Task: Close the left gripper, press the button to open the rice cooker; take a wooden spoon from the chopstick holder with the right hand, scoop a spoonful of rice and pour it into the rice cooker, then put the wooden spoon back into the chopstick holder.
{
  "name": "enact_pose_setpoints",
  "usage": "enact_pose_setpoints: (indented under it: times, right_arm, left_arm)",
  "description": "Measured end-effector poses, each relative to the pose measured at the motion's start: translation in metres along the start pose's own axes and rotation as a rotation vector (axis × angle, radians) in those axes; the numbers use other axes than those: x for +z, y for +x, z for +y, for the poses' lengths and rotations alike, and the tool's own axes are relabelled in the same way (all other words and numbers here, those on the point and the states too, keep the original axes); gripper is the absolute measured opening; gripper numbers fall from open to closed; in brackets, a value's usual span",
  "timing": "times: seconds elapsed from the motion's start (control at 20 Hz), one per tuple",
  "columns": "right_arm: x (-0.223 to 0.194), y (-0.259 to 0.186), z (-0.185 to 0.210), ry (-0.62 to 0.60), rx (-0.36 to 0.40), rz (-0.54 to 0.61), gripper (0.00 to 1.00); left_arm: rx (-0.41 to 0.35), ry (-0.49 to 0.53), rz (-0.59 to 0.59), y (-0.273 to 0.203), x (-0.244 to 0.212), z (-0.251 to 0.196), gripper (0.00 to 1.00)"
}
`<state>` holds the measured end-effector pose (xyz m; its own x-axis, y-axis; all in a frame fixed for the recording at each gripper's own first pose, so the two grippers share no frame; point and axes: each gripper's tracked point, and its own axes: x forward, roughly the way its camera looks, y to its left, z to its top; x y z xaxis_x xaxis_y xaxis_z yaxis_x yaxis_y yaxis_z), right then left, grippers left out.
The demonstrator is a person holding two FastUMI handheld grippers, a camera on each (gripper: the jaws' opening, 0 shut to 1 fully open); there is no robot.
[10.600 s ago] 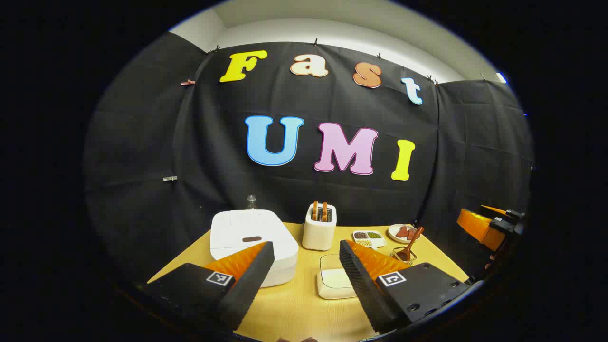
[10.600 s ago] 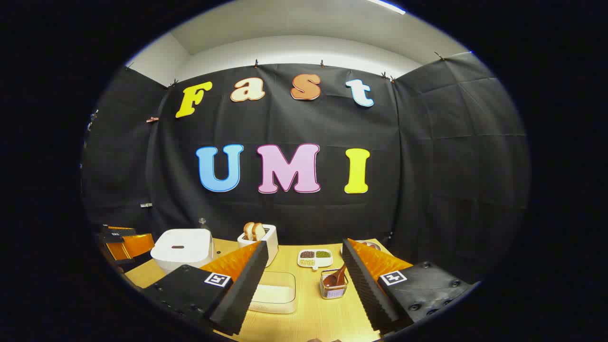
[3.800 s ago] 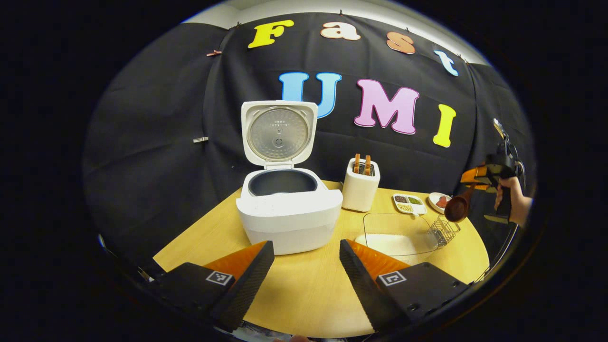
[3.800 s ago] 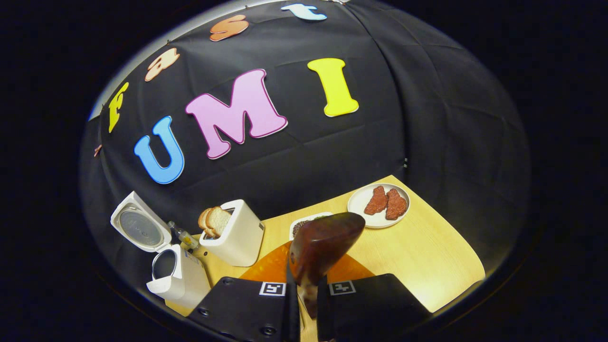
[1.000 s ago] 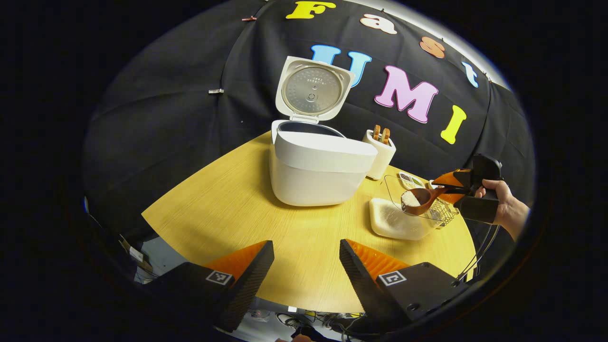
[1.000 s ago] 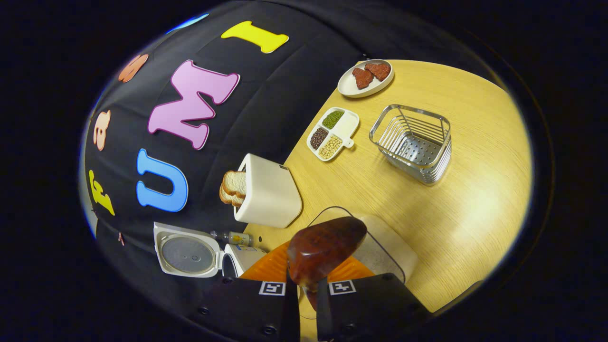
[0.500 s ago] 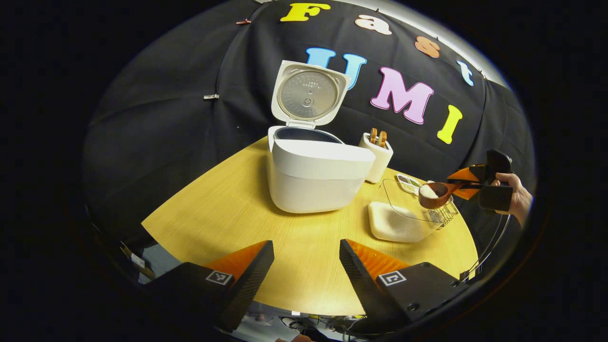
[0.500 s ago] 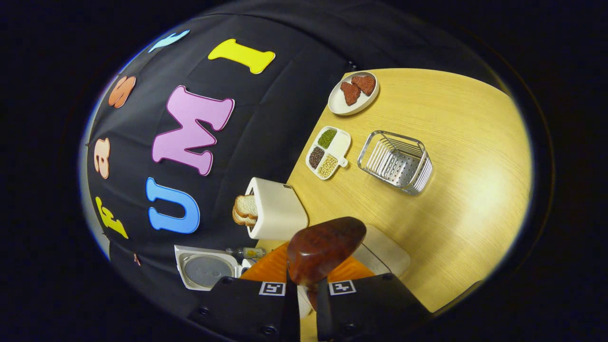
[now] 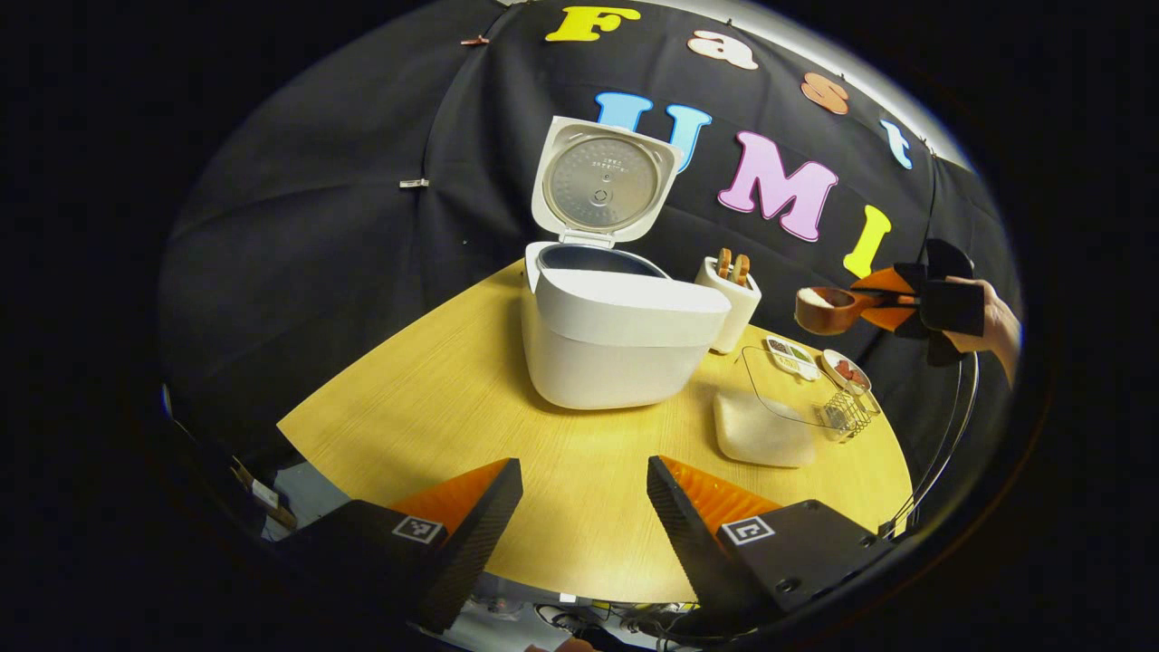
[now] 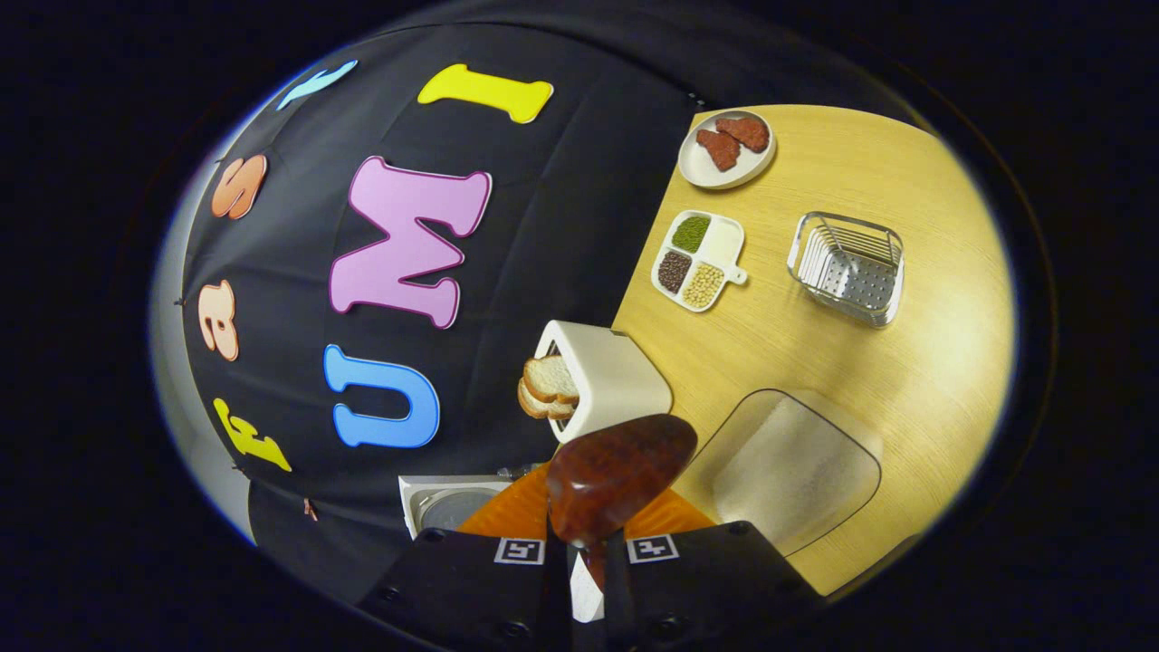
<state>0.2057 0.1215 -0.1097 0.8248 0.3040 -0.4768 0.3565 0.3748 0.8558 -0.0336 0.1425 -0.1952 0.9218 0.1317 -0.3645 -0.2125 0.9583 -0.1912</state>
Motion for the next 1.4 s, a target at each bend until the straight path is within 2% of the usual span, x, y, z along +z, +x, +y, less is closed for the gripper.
enact_pose_setpoints:
  times: [0.3,0.5,0.55,0.6,0.65,0.85,1.1,1.4]
  right_arm:
    - [-0.041,0.036,0.066,0.011,0.070,0.062,0.18]
    - [-0.080,0.064,0.096,0.047,0.105,0.112,0.18]
    - [-0.093,0.072,0.103,0.051,0.111,0.130,0.13]
    - [-0.105,0.080,0.108,0.048,0.115,0.144,0.18]
    - [-0.118,0.087,0.112,0.035,0.119,0.155,0.18]
    - [-0.153,0.115,0.128,-0.125,0.127,0.155,0.18]
    - [-0.184,0.142,0.147,-0.435,0.178,0.114,0.18]
    - [-0.200,0.158,0.146,-0.651,0.199,0.057,0.18]
  left_arm:
    - [0.010,-0.018,-0.021,0.009,0.015,0.014,0.96]
    - [0.031,-0.028,-0.006,0.017,0.011,0.030,0.96]
    - [0.036,-0.039,-0.002,0.018,0.010,0.034,0.96]
    - [0.040,-0.049,0.000,0.020,0.009,0.037,0.96]
    - [0.046,-0.055,0.003,0.020,0.009,0.040,0.96]
    - [0.069,-0.060,0.004,0.017,0.007,0.054,0.96]
    - [0.096,-0.069,0.014,0.013,0.003,0.068,0.98]
    - [0.124,-0.076,0.032,0.007,-0.003,0.085,0.96]
